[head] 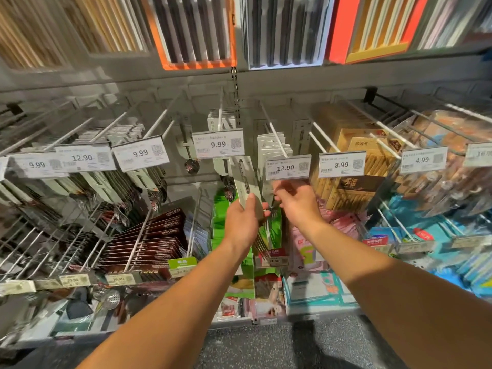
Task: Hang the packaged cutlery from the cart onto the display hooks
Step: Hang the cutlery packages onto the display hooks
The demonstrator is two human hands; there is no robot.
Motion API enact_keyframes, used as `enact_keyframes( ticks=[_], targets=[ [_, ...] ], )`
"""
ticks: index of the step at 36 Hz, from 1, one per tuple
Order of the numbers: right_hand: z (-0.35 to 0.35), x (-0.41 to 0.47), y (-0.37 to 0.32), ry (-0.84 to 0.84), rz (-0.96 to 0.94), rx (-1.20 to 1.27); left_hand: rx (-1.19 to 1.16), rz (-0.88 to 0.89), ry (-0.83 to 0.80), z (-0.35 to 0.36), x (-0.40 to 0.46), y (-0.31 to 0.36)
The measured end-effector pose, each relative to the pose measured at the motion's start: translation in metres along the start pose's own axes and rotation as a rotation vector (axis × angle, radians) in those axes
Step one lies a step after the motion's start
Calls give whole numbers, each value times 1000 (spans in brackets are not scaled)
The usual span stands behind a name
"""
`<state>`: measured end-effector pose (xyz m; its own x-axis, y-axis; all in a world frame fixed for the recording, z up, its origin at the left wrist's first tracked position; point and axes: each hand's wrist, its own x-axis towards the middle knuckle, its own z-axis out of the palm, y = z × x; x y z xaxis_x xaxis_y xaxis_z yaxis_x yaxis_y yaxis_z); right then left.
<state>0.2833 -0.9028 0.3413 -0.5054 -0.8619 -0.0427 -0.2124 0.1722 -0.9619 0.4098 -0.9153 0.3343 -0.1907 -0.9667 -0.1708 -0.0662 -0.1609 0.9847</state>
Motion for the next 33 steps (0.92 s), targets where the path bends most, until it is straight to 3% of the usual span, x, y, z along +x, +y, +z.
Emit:
enact_keyframes(
  ticks=[7,12,18,22,28,33],
  targets=[
    [9,25,5,62,149,12,-39,-9,12,6,10,4],
    [9,40,3,-2,223,-115,-58,2,14,7,18,2],
    [23,51,-1,-62,140,-232,-63,30,-5,8,25,-10],
    [26,43,5,-77,54,-42,-65,39,-8,8,18,-11],
    [13,14,7,-153,186,223,-111,-8,-68,3,-7,-9],
    [-10,-19,2,-203,149,188,-183,-126,-138,-1,-36,-8]
  ],
)
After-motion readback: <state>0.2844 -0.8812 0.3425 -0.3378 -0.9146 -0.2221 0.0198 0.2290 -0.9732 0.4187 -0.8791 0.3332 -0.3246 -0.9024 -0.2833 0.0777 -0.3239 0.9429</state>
